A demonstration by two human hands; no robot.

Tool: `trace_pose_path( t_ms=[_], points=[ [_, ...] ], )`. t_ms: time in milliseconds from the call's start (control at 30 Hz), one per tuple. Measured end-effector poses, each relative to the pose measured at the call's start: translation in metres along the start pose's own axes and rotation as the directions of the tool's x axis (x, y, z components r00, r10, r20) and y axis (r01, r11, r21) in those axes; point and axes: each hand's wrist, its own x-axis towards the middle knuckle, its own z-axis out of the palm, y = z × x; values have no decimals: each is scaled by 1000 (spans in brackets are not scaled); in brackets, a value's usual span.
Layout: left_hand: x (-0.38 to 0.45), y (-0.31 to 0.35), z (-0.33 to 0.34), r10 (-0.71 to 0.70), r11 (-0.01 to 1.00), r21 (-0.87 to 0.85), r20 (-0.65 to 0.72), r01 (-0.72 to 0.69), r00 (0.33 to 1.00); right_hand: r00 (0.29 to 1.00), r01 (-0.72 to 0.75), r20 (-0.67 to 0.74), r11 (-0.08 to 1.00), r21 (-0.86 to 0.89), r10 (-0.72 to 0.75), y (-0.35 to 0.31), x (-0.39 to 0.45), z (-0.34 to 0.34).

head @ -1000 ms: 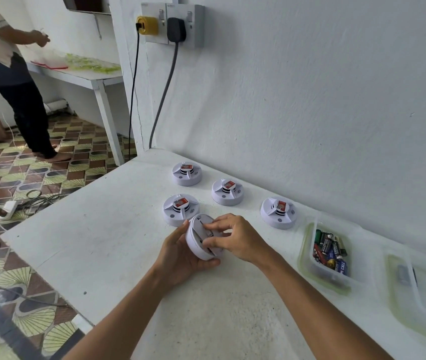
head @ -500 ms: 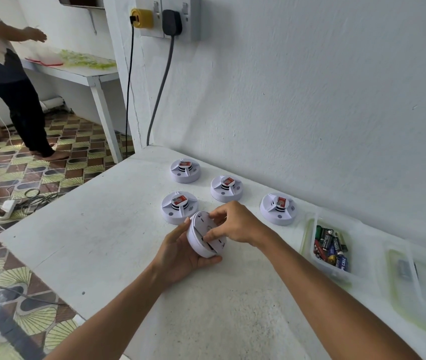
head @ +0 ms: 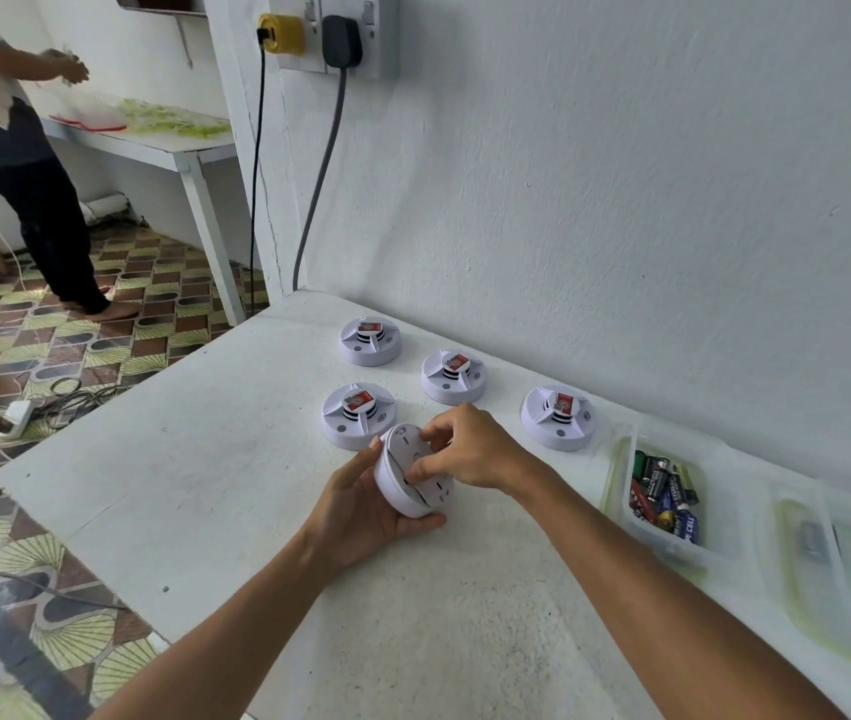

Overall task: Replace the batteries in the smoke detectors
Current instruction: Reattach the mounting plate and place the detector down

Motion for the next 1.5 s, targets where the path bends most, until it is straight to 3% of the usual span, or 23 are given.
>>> trace_pose_path(
  t_ms=[300, 667, 867, 1067, 1333, 1433, 1500],
  points=[
    [0, -1, -3, 18, 1000, -6, -1, -18, 1000, 998, -51, -27, 999, 6, 51, 3, 2, 7],
    [-2, -2, -1, 68, 998, 5, -29, -67, 997, 991, 31, -134, 996, 88, -19, 9, -10, 16],
    [-2, -2, -1, 52, 999, 6, -51, -52, 997, 995, 78, -71, 996, 43, -74, 2, -9, 10],
    [0, -2, -2, 56, 997, 53, 42, -58, 998, 989, -44, -133, 994, 99, 57, 4, -11, 14],
    [-1, -2, -1, 54, 998, 27, 15, -55, 998, 981, -73, -163, 978, 195, 105, 6, -13, 14],
    [0, 3, 0, 21, 990, 138, 66, -30, 998, 988, -80, -102, 948, 307, 117, 12, -20, 10],
    [1, 8, 10, -11, 948, 319, 44, -4, 999, 983, -149, -26, 869, 473, 183, 19, -28, 5]
  ],
)
